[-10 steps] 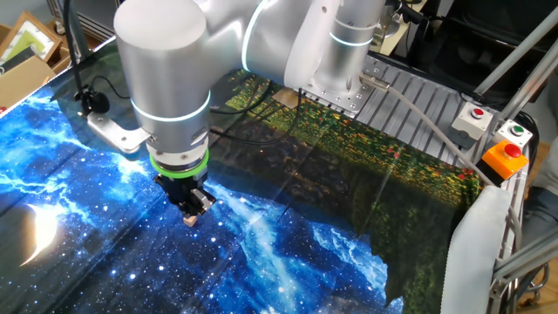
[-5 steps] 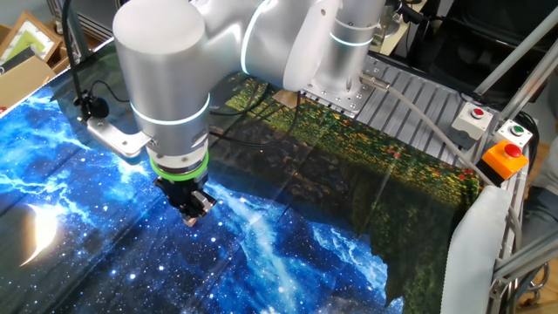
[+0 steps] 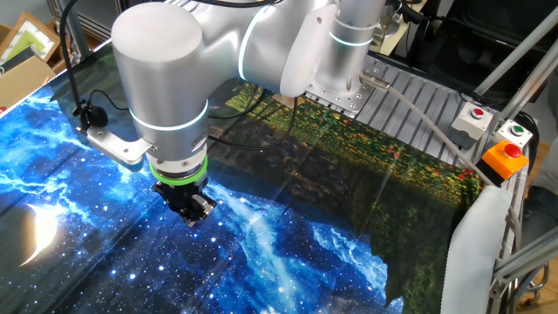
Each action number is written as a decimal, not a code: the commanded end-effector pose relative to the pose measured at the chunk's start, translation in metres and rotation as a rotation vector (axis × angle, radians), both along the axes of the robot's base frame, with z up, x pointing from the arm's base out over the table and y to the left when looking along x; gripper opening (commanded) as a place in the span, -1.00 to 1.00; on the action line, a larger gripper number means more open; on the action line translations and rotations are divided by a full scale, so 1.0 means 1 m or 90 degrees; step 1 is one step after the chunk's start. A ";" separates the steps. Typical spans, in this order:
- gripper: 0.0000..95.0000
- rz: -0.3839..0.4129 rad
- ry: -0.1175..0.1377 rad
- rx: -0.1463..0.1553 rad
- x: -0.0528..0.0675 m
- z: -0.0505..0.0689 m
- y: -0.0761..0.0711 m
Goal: Pick up the small block on the left and move it to the right
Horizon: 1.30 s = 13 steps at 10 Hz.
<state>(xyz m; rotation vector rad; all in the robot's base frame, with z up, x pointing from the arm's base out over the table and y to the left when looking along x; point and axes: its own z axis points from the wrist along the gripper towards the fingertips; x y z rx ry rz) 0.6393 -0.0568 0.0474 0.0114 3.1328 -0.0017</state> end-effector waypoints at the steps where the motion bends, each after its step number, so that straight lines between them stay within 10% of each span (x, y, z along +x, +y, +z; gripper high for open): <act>1: -1.00 0.012 -0.003 0.000 -0.002 -0.004 -0.004; 7: -1.00 0.003 -0.007 -0.002 -0.007 -0.014 -0.004; 10: -0.20 -0.007 -0.009 0.000 -0.009 -0.015 -0.006; 13: -0.20 -0.009 -0.009 0.001 -0.010 -0.016 -0.006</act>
